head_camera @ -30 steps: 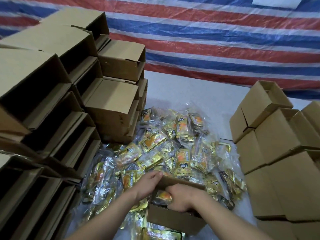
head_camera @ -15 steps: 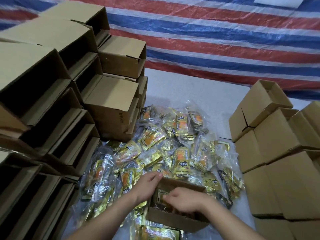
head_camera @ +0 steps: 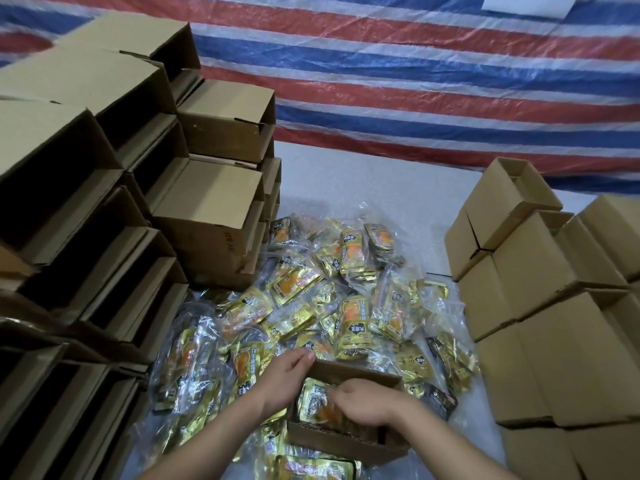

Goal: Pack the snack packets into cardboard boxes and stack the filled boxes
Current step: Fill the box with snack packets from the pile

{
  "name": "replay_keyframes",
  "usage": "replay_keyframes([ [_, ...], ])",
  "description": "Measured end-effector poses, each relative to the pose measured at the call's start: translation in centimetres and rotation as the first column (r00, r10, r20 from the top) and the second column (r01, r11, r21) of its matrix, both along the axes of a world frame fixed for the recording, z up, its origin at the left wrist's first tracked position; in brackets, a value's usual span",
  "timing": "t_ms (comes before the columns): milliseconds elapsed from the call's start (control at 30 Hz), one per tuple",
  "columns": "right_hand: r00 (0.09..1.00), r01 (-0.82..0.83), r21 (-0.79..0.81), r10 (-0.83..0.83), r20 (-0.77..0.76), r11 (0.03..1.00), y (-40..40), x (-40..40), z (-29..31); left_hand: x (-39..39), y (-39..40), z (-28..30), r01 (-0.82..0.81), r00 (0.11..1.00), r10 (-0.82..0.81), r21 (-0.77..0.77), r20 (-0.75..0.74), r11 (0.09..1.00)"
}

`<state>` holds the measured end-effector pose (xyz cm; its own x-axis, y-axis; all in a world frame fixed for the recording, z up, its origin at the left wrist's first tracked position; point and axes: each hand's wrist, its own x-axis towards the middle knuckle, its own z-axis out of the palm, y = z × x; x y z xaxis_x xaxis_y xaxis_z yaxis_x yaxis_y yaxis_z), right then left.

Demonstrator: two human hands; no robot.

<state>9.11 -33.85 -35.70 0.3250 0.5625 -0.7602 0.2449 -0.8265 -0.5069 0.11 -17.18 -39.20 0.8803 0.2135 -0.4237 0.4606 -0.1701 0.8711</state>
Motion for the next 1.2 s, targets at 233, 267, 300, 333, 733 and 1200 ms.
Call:
replay_keyframes([
  [233, 0.999, -0.039, -0.029, 0.038, -0.017, 0.999, 0.1, -0.9, 0.2, -0.3, 0.2, -0.1, -0.029, 0.999, 0.030, 0.035, -0.029, 0.999],
  [267, 1.000, -0.008, 0.029, 0.007, 0.024, 1.000, -0.1, -1.0, 0.4, -0.3, 0.2, 0.0, -0.023, 0.999, 0.023, 0.031, -0.030, 0.999],
  [300, 0.997, 0.044, 0.113, -0.051, 0.063, 0.993, -0.2, -1.0, 0.7, -0.3, 0.2, 0.2, -0.017, 0.999, 0.018, 0.023, -0.033, 1.000],
  [333, 0.987, 0.074, 0.191, -0.099, 0.123, 0.979, -0.3, -1.0, 1.1, -0.3, 0.1, 0.3, -0.013, 0.999, 0.013, 0.015, -0.037, 1.000],
  [733, 0.826, -0.221, -0.082, 0.231, 0.513, 0.972, -1.6, 2.1, 1.1, -0.2, -0.5, 0.9, -0.013, 0.996, 0.016, 0.031, -0.089, 0.999],
  [1200, 0.795, 0.114, 0.187, -0.203, 0.572, 0.976, -5.5, 4.1, 4.9, 4.8, -1.9, 8.7, -0.151, 0.986, 0.144, 0.095, 0.082, 0.984],
])
